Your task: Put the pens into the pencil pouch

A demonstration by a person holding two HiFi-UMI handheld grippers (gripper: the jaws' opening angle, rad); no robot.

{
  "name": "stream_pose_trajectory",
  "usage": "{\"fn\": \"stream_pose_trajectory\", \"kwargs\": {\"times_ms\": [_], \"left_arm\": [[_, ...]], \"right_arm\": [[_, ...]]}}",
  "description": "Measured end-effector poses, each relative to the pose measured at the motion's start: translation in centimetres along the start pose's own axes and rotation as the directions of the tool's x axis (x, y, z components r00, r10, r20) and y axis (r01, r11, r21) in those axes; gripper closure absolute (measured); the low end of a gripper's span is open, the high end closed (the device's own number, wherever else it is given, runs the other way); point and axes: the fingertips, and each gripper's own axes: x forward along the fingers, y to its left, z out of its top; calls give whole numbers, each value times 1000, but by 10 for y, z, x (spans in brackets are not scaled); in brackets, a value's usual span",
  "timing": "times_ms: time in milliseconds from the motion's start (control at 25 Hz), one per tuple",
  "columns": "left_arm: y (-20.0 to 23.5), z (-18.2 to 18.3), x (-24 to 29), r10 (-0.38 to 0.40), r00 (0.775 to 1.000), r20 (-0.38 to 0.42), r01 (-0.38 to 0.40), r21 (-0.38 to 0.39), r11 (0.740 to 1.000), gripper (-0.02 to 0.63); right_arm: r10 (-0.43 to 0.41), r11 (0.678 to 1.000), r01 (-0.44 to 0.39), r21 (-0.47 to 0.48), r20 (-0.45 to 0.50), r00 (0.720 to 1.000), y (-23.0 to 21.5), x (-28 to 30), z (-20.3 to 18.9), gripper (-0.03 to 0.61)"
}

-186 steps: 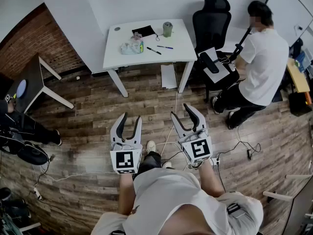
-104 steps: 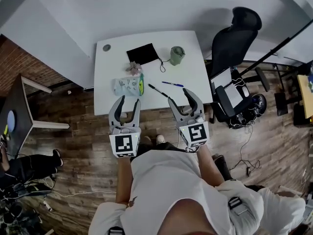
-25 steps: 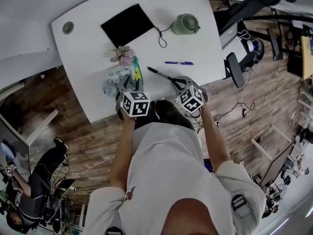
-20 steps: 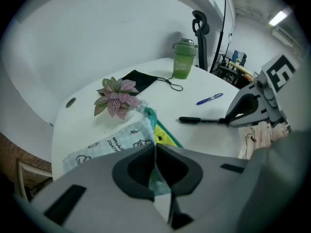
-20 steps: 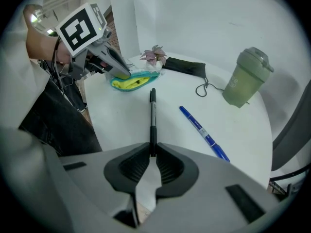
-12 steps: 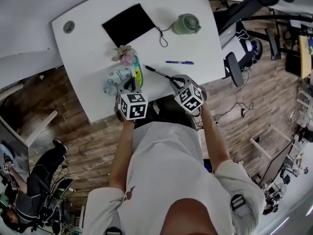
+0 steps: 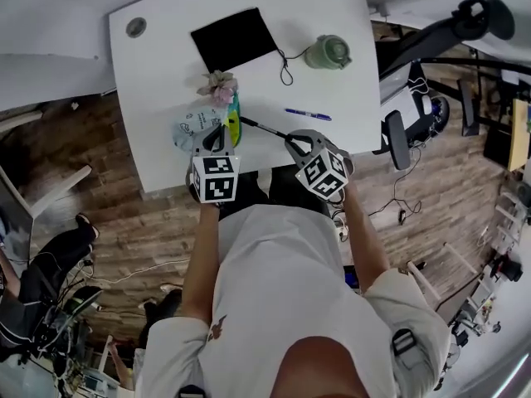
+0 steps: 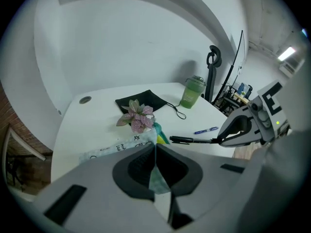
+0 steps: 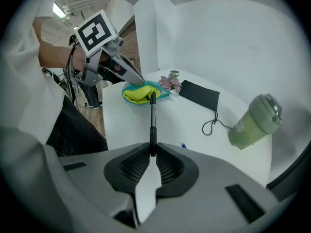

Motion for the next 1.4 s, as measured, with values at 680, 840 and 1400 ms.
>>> {"fn": "stream_pose_trajectory", "kwargs": {"times_ms": [680, 840, 1400], "left_arm": [[0, 17, -21, 52, 997, 57, -48, -72, 996, 609], [0, 18, -22, 41, 997, 68, -35, -89, 995, 609], [0, 22, -22, -3, 994, 112, 18, -129, 992, 610]], "right_arm": [[102, 944, -132, -302, -114, 988, 3, 12, 30, 535], [109, 936, -148, -320, -136, 985, 5, 19, 38, 535], [115, 915, -172, -364, -174, 978, 11, 34, 62, 535]]}}
